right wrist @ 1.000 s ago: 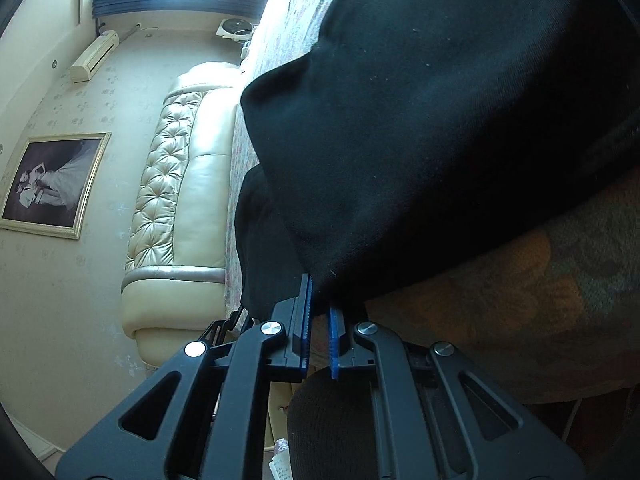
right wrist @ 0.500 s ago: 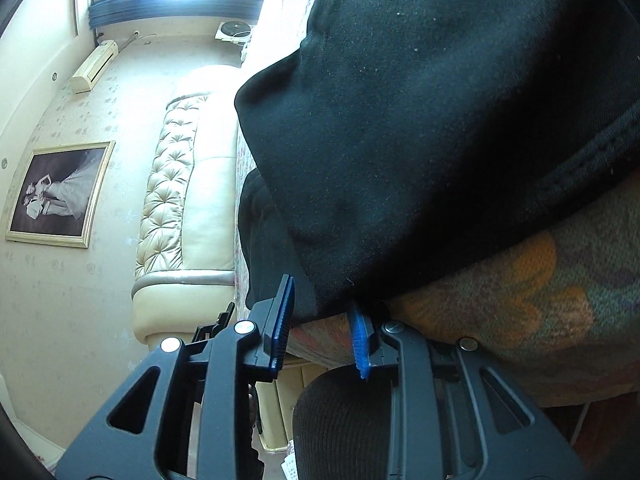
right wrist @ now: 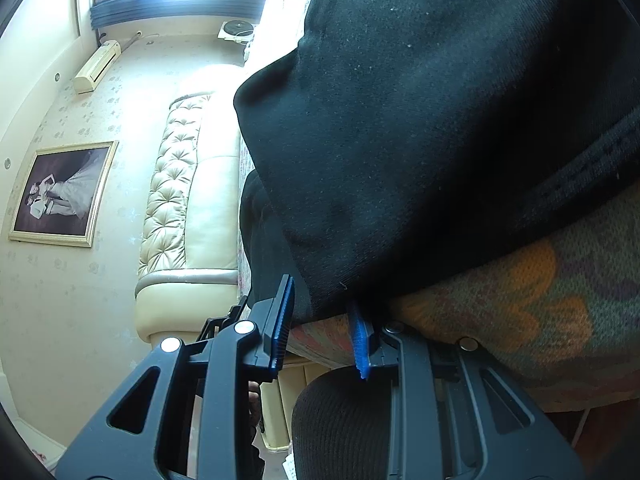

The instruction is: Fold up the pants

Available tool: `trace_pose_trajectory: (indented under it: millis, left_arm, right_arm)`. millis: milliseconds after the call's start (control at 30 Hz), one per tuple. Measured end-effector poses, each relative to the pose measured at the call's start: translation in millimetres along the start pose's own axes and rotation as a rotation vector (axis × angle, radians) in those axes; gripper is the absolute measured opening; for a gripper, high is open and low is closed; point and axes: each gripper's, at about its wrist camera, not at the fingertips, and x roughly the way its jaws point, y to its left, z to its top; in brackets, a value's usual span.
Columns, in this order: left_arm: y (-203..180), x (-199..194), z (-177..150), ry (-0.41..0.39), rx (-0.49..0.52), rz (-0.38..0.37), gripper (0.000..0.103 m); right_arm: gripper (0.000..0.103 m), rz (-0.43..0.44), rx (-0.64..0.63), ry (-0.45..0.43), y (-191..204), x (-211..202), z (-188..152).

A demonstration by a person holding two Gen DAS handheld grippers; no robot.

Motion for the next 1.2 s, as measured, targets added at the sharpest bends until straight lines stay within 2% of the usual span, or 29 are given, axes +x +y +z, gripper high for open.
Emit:
trace_pose_trajectory:
  millis: [33,67,100,200,300,400,433,467,500,533,567,600,633,667,700,733,833,867,933,1000,1067,1167,1200]
  left_arm:
    - [7.1,-2.5,-5.2,-0.012,-0.011,0.003,0.019]
    - [8.7,-2.1,-4.8,-0.021,-0.013,0.004,0.011]
    - [10.1,-2.5,-4.8,-0.031,-0.016,-0.005,0.008]
    - [8.3,-11.9,-8.6,-0.07,0.0,-0.033,0.006]
    - [6.8,-23.3,-11.3,-0.098,0.015,-0.025,0.006]
    - [15.7,-18.6,-11.4,-0.08,0.036,0.018,0.007]
    - [24.1,-14.2,-14.0,-0.061,0.031,0.029,0.01]
    - [29.8,-10.5,-13.5,-0.05,0.024,0.015,0.01]
    - [32.2,-11.6,-13.2,-0.052,0.02,-0.001,0.01]
    - [32.0,-14.7,-13.0,-0.053,0.023,-0.015,0.012]
    - [30.2,-18.9,-13.0,-0.058,0.033,-0.025,0.016]
    - [26.2,-23.8,-12.0,-0.065,0.046,-0.032,0.026]
    - [24.9,-30.8,-12.5,-0.077,0.06,-0.041,0.038]
    - [22.3,-38.0,-12.5,-0.094,0.074,-0.049,0.045]
    - [19.7,-45.6,-13.2,-0.117,0.09,-0.036,0.064]
    - [17.3,-52.7,-14.1,-0.142,0.112,-0.018,0.07]
    - [8.3,-62.5,-15.6,-0.161,0.187,0.022,0.07]
    - [5.0,-64.1,-16.7,-0.157,0.206,0.029,0.07]
    - [-6.2,-63.0,-18.6,-0.149,0.236,0.025,0.074]
    - [-22.7,-55.5,-23.0,-0.125,0.281,0.012,0.079]
    - [-45.0,-41.6,-31.2,-0.094,0.355,0.011,0.081]
    - [-74.7,-12.6,-48.4,-0.022,0.442,0.022,0.083]
    - [-82.3,-2.8,-54.6,0.008,0.451,0.022,0.083]
  right_arm:
    - [0.02,-0.015,-0.018,0.003,1.7,0.1,-0.3]
    - [0.012,-0.031,-0.039,0.004,3.3,0.0,-0.6]
    - [0.009,-0.034,-0.054,0.002,5.0,-0.6,-1.0]
    - [0.007,-0.032,-0.103,-0.015,15.5,-3.9,-3.3]
    - [0.007,-0.027,-0.128,-0.012,21.6,-4.9,-3.8]
    - [0.007,-0.05,-0.097,0.0,6.4,-0.2,-2.4]
    - [0.006,-0.027,-0.064,0.004,-0.3,0.3,-1.9]
    - [0.007,-0.001,-0.033,0.015,-2.8,-0.7,-1.0]
    - [0.013,0.006,-0.026,0.023,-1.3,-4.4,0.3]
    - [0.017,0.002,-0.045,0.012,3.2,-11.8,1.7]
    - [0.029,-0.001,-0.074,-0.012,9.1,-22.9,3.2]
    - [0.039,-0.005,-0.107,-0.053,14.9,-38.6,4.6]
    - [0.041,-0.007,-0.13,-0.1,18.9,-56.2,7.0]
    - [0.041,-0.004,-0.139,-0.158,20.7,-77.7,10.1]
    - [0.042,-0.006,-0.136,-0.229,20.3,-102.9,13.5]
    - [0.043,-0.021,-0.129,-0.307,18.6,-130.1,17.5]
    - [0.044,-0.12,-0.093,-0.556,7.0,-220.8,35.6]
    - [0.049,-0.17,-0.089,-0.609,2.5,-248.4,47.5]
    - [0.051,-0.264,-0.025,-0.709,-11.1,-304.3,73.7]
    - [0.057,-0.276,0.01,-0.709,-25.9,-346.3,109.3]
    - [0.057,-0.39,0.026,-0.724,-33.8,-379.0,138.4]
    - [0.058,-0.476,-0.005,-0.606,-49.6,-395.2,186.3]
    - [0.058,-0.472,-0.002,-0.561,-57.9,-395.4,200.3]
